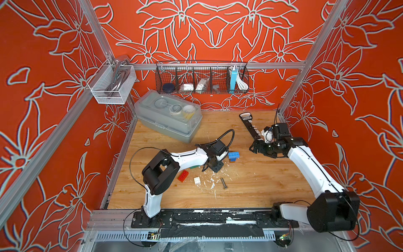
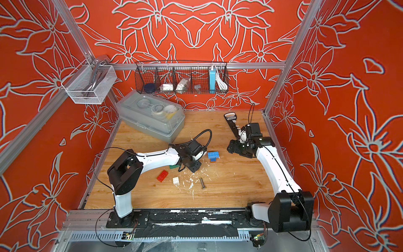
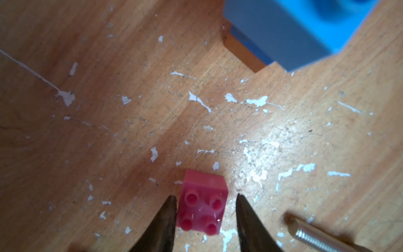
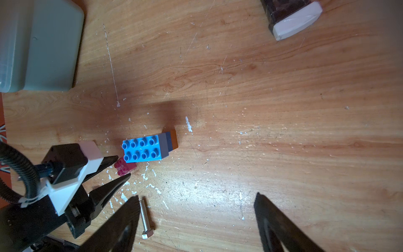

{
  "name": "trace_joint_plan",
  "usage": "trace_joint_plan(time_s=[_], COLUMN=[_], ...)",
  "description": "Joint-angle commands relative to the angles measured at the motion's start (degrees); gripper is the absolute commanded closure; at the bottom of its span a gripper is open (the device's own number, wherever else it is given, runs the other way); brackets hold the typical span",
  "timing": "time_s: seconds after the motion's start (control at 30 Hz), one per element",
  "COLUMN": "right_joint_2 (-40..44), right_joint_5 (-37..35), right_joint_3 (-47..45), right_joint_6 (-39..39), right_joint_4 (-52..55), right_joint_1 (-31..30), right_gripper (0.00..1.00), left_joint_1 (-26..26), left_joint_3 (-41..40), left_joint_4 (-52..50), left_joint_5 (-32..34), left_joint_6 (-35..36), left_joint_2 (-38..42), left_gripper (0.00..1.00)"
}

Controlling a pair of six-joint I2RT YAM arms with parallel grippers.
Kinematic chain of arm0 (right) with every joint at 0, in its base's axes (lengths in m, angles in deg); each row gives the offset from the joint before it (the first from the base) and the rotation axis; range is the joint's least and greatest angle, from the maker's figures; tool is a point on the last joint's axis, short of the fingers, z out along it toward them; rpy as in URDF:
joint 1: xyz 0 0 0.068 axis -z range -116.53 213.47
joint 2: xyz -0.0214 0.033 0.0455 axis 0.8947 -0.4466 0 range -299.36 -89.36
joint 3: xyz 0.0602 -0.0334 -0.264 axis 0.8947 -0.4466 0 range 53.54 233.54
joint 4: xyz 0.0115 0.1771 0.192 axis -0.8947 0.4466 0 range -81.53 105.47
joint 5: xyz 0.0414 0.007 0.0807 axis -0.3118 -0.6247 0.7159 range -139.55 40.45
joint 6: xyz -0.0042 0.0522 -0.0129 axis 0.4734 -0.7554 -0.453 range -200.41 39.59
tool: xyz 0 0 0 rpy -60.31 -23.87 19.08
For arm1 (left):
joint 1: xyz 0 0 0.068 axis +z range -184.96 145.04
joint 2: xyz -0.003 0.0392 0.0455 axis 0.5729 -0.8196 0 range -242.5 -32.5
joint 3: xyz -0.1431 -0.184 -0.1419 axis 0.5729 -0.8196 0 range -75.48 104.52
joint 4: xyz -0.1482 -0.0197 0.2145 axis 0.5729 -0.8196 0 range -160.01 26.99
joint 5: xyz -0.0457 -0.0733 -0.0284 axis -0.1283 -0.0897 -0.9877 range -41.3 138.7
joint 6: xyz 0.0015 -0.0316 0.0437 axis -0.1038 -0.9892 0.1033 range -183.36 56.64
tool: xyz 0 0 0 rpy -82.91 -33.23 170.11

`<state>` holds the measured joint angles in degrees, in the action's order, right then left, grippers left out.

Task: Assemble a spoon with lego
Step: Place the lego brick at the center of the board, then pick up the lego brick from the center of the board.

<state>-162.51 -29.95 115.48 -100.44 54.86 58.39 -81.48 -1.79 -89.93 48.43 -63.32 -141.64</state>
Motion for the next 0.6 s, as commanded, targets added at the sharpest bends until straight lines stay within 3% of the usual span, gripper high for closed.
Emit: trace_joint_plan(time_s=[0.0, 0.37, 0.57], right_joint_2=[-0.6, -0.93, -0.77], right_joint_5=[0.35, 0.71, 0.71], right_joint_3=[-0.94, -1.11, -1.18], right_joint_6=[0.61, 0.78, 0.78], right_joint_4=[0.24, 0.14, 0.08], right_joint_1=[0.41, 0.46, 0.61], right_gripper=[0.14, 0.14, 0.14], left_joint_1=[-0.24, -0.3, -0.24], left_joint_3=[0.05, 0.97, 1.1], left_joint_4=[-1.05, -2.13, -1.91], left_joint_5=[0.26, 1.4, 1.55], left_joint_6=[1.02, 1.03, 1.07], left_joint_2=[-1.17, -2.49, -2.01], left_gripper=[0.58, 0.55, 0.59])
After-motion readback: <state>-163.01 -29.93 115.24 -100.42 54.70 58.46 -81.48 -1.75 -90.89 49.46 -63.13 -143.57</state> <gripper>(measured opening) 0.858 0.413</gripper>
